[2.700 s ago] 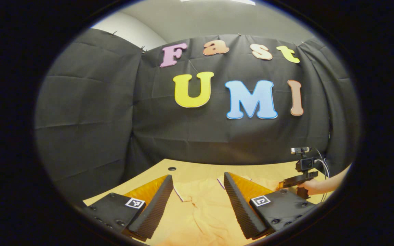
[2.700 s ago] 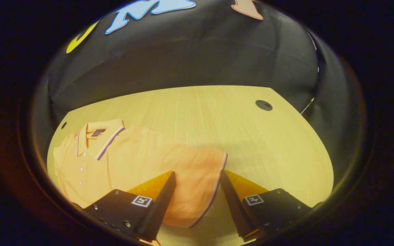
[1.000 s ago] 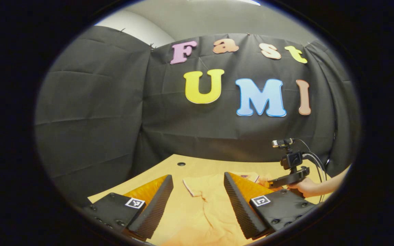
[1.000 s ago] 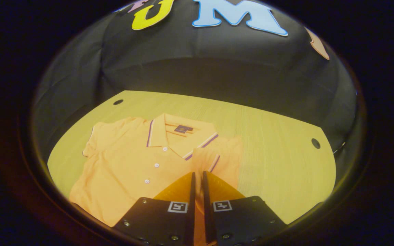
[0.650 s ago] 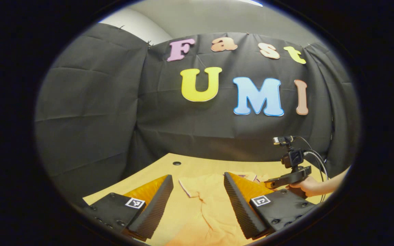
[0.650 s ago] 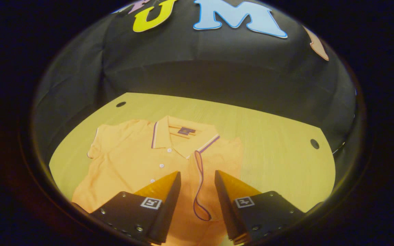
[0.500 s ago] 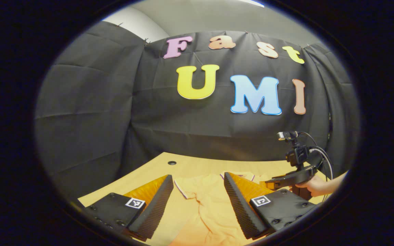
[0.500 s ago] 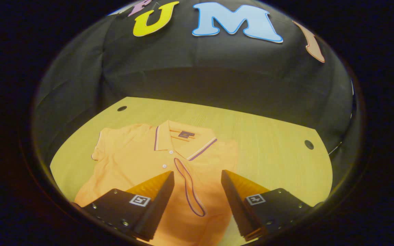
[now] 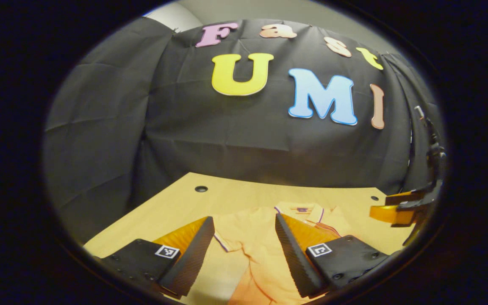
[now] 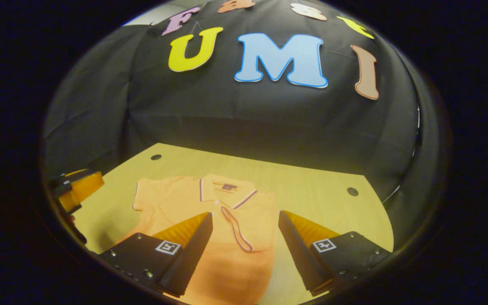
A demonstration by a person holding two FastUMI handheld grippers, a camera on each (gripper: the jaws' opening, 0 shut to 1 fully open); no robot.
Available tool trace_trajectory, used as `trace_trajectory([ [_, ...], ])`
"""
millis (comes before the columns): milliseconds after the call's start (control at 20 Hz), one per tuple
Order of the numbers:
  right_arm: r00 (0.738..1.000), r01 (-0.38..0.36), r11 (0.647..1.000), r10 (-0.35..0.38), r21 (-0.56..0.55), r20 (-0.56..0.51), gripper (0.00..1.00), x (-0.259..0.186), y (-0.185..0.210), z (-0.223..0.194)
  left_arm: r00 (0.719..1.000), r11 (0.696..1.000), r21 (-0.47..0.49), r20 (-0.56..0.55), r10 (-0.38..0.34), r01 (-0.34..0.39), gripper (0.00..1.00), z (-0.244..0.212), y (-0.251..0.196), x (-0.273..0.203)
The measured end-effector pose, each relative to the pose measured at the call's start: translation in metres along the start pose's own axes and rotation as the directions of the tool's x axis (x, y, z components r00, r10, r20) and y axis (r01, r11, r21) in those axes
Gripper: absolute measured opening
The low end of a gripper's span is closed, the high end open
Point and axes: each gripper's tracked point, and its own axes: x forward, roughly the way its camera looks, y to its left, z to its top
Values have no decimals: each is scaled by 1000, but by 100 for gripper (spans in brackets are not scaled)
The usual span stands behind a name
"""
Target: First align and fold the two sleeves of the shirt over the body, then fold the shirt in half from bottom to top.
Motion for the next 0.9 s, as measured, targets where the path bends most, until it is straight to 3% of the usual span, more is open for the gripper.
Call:
trace_trajectory([
  [300, 998, 33, 999, -34, 25, 48, 96, -53, 15, 7, 995, 998, -54, -95, 6, -11, 93, -31, 24, 66],
  [550, 997, 53, 997, -55, 52, 47, 97, -85, 28, 3, 984, 989, -133, -174, 44, -67, 93, -61, 56, 115],
  [900, 996, 72, 993, -76, 97, 39, 97, -114, 36, -3, 965, 988, -100, -244, 93, -121, 95, -89, 85, 159],
])
